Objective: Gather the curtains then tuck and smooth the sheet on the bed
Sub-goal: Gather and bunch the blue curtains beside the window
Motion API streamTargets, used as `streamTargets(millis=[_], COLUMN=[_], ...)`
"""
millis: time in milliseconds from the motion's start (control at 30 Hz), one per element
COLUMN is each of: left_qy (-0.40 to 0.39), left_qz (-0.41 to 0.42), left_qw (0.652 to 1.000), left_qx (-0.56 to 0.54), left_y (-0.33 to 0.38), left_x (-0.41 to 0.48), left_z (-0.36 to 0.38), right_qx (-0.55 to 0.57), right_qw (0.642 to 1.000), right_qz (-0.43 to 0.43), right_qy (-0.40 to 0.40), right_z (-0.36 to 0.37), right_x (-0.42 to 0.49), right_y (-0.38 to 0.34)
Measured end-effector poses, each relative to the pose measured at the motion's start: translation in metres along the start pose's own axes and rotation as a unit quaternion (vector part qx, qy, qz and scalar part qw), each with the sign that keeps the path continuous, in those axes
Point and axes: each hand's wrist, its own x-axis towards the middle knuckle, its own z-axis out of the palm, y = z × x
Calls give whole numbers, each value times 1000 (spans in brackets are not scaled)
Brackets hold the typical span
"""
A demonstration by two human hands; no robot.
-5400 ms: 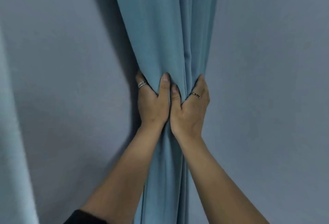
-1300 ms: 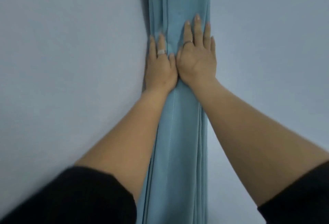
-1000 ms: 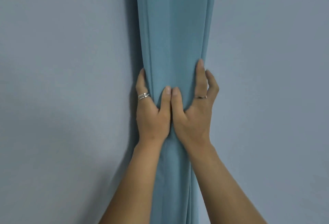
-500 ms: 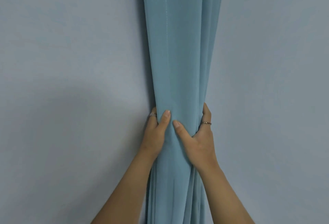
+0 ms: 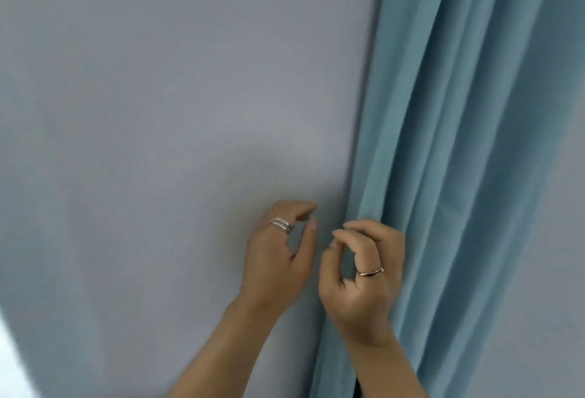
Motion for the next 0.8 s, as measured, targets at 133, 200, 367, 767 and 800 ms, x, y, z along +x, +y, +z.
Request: streamTargets(millis=[133, 200, 367, 767, 800], left_qy=[79, 103, 196, 390, 396], left_qz=[43, 48, 2, 76, 91], left_qw=[993, 985, 947, 807, 806], left_qx=[73, 132, 254, 437, 430], left_y=[7, 15, 33, 136, 145], left_x=[-32, -56, -131, -272, -274], left_z=[-125, -200, -394, -612, -615], right_qx=[159, 230, 378, 666, 690], right_qw=[983, 963, 900, 610, 582], right_qz=[53, 86, 131, 178, 157], right_qy=[-72, -111, -172, -390, -400], right_z=[50, 76, 123, 136, 133], right_x=[-14, -27, -70, -114, -115], right_y=[-98, -168, -369, -671, -684])
